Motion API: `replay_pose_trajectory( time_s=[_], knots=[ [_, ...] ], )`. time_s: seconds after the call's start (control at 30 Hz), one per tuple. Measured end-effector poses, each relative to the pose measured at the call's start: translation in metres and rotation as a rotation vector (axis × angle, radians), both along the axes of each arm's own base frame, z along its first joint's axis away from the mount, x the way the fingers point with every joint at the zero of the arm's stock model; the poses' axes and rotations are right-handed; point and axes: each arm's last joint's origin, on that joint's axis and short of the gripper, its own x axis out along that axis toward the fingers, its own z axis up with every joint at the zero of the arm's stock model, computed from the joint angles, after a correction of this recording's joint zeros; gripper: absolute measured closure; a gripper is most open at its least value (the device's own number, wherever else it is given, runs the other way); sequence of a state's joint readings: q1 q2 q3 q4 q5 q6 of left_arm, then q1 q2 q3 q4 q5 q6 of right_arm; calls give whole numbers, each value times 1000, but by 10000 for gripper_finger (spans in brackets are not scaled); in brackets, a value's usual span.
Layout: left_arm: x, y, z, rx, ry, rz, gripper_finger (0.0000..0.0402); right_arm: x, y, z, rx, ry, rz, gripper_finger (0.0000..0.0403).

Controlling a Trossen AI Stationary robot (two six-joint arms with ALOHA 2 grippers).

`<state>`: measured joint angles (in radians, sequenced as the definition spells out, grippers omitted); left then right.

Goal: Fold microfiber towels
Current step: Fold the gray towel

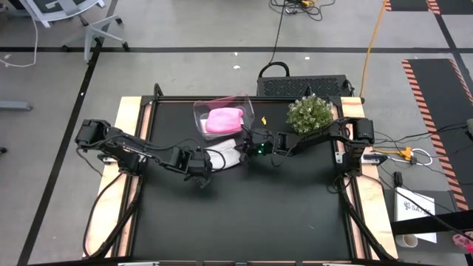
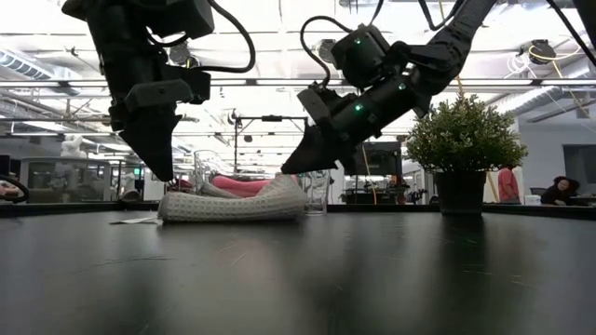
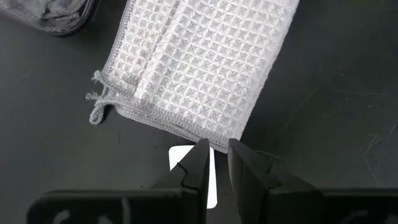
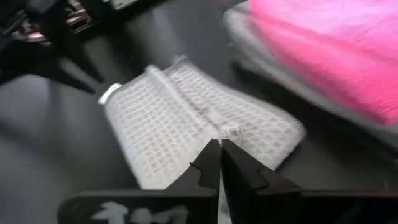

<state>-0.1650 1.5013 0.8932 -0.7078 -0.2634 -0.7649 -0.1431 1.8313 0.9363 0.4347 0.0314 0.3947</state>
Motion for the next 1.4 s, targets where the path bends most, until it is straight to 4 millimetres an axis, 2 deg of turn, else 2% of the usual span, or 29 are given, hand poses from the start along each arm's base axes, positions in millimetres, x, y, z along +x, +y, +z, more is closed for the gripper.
replay_pose_trajectory(
  time_s=[0.3, 0.53, 0.73, 0.93, 1.1, 1.4],
  knots=[
    [0, 0, 0, 0, 0, 0, 339, -3, -20, 1, -44, 3, -97, 402],
    [2, 3, 1, 58, -29, 19, 339, 1, -17, 7, -30, -75, -49, 401],
    [15, 9, 3, 81, -127, -14, 339, 4, -16, 15, -22, -147, -10, 401],
    [32, 23, -17, 96, -128, -2, 339, 3, -16, 13, -18, -125, -9, 401],
    [34, 32, -40, 60, -23, 13, 339, 2, -16, 12, -17, -120, -9, 401],
    [39, 40, -59, 75, 43, 29, 339, 3, -14, 12, 33, -121, 31, 401]
  ],
)
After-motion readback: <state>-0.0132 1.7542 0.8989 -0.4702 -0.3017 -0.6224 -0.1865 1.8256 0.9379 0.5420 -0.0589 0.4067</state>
